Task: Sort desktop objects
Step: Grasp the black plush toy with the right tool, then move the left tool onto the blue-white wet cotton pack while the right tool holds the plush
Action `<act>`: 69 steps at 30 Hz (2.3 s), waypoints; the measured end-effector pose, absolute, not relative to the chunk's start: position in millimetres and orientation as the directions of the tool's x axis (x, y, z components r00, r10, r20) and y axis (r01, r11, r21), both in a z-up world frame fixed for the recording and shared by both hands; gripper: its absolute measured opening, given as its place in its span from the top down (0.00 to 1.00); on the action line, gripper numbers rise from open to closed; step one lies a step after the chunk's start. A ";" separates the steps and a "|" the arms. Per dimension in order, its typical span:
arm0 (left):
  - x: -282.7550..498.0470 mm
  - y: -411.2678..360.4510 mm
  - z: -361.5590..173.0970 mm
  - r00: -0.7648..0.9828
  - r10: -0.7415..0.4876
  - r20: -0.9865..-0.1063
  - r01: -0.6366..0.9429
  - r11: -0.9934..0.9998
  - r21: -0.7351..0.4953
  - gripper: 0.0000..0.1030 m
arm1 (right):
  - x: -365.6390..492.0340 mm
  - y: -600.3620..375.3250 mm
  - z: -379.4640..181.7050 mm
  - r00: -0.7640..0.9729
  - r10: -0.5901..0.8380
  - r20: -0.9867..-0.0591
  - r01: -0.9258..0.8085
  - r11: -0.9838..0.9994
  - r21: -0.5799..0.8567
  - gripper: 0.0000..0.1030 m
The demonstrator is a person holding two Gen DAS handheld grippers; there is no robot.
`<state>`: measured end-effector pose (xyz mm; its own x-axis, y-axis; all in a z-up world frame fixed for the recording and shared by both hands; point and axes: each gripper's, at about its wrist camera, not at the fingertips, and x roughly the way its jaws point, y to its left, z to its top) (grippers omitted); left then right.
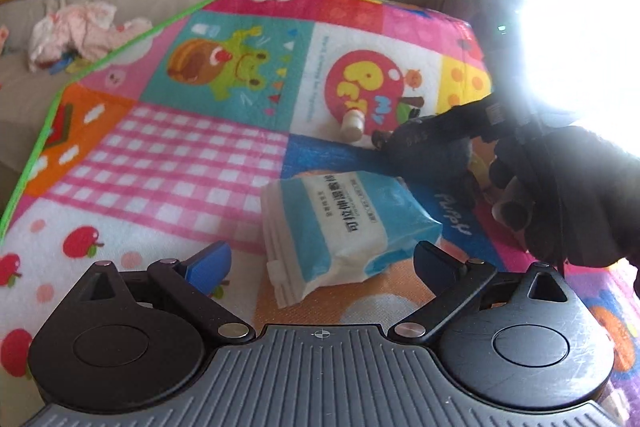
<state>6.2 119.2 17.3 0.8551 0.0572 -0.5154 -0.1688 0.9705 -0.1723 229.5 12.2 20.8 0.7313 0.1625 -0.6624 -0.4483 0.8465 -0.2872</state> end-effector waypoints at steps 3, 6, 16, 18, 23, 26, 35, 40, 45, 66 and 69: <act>4.8 113.6 18.8 0.862 0.061 -0.503 -0.151 0.978 -0.141 0.02 | 211.8 0.8 28.9 0.729 0.209 -0.652 -0.480 0.835 -0.270 0.24; 5.8 114.9 19.8 0.859 0.055 -0.509 -0.152 0.977 -0.152 0.02 | 178.5 -24.1 47.5 0.705 0.297 -0.644 -0.529 0.825 -0.198 0.24; 10.5 130.7 31.3 0.849 -0.154 -0.506 -0.100 0.893 -0.439 0.00 | 66.7 -153.6 84.6 0.692 0.390 -0.608 -0.534 0.843 -0.067 0.23; 13.3 127.9 32.8 0.848 -0.149 -0.509 -0.095 0.901 -0.423 0.00 | 53.0 -170.8 77.4 0.721 0.339 -0.604 -0.486 0.869 -0.092 0.23; 26.5 117.6 34.1 0.825 -0.107 -0.555 -0.108 0.934 -0.341 0.00 | 49.3 -203.0 50.0 0.731 0.247 -0.636 -0.378 0.923 -0.076 0.23; 33.4 109.5 33.7 0.811 -0.105 -0.576 -0.106 0.941 -0.321 0.00 | 56.0 -216.9 38.1 0.724 0.224 -0.653 -0.330 0.943 -0.042 0.21; 46.7 62.1 36.8 0.793 -0.289 -0.536 0.078 0.921 -0.381 0.00 | 61.4 -231.3 22.9 0.733 0.209 -0.647 -0.277 0.961 -0.004 0.10; 47.0 63.3 38.4 0.799 -0.321 -0.509 0.074 0.892 -0.446 0.00 | 60.8 -235.2 19.6 0.734 0.204 -0.648 -0.263 0.965 0.006 0.04; 41.4 81.5 43.7 0.834 -0.250 -0.491 0.005 0.895 -0.446 0.00 | 62.9 -233.9 14.0 0.719 0.210 -0.663 -0.261 0.965 0.023 0.02; 44.1 97.6 34.6 0.850 -0.193 -0.490 -0.071 0.880 -0.470 0.00 | 67.6 -227.3 -5.0 0.682 0.182 -0.709 -0.250 0.968 0.008 0.00; 46.4 83.6 41.1 0.853 -0.110 -0.511 -0.064 0.948 -0.312 0.00 | 67.5 -226.8 -5.2 0.682 0.182 -0.709 -0.251 0.968 0.006 0.00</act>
<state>46.4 83.6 41.1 0.8528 -0.1104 -0.5105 -0.0641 0.9479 -0.3121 67.5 -226.8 -5.2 0.6818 0.1815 -0.7086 -0.2510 0.9680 0.0064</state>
